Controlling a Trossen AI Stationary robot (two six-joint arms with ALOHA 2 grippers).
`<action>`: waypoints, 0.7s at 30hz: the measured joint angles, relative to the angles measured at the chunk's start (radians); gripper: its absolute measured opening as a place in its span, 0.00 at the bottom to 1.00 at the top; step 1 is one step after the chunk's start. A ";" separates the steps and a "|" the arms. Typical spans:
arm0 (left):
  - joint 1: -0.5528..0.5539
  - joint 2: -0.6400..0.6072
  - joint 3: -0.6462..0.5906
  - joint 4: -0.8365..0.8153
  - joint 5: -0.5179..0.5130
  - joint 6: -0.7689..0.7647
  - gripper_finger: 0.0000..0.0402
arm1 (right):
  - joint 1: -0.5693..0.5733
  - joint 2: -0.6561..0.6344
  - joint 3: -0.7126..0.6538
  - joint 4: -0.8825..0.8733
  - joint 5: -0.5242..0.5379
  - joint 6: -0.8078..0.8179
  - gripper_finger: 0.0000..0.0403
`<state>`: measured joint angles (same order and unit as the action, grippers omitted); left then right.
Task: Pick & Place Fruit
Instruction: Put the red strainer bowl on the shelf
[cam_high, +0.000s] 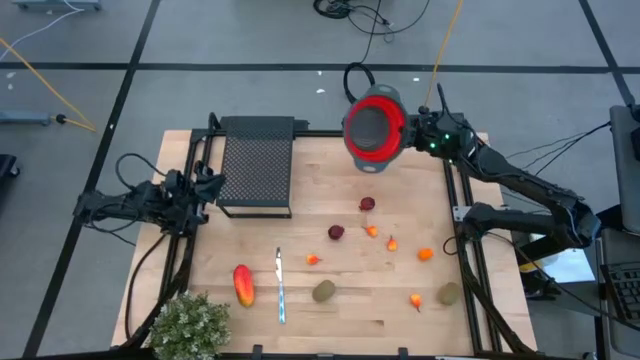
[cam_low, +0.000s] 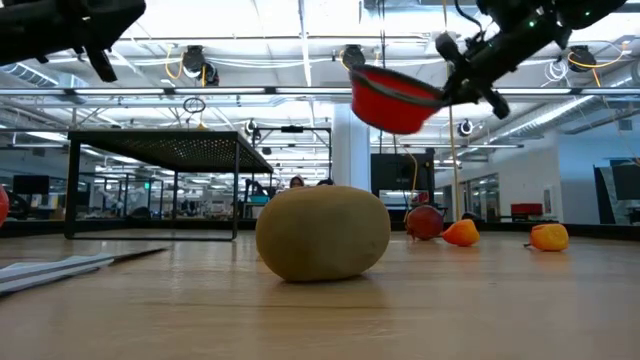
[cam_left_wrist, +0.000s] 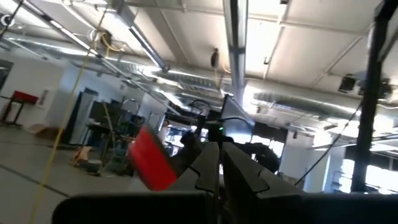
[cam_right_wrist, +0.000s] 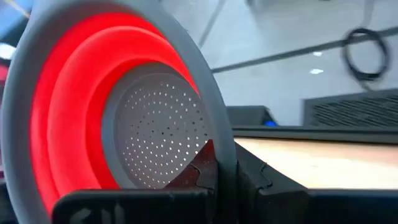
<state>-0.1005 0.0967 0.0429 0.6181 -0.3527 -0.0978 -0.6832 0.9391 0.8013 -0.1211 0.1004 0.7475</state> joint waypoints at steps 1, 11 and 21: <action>0.000 0.021 0.000 0.016 -0.013 -0.001 0.05 | 0.017 0.006 0.000 0.019 0.000 0.000 0.02; 0.000 0.287 0.154 0.037 -0.081 0.041 0.05 | 0.129 0.085 0.000 0.181 0.005 0.020 0.02; 0.002 0.593 0.418 -0.059 -0.129 0.132 0.05 | 0.220 0.119 0.002 0.326 0.095 -0.089 0.02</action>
<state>-0.0982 0.6892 0.4613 0.5596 -0.4819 0.0342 -0.4628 1.0576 0.8028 0.2045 0.1954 0.6582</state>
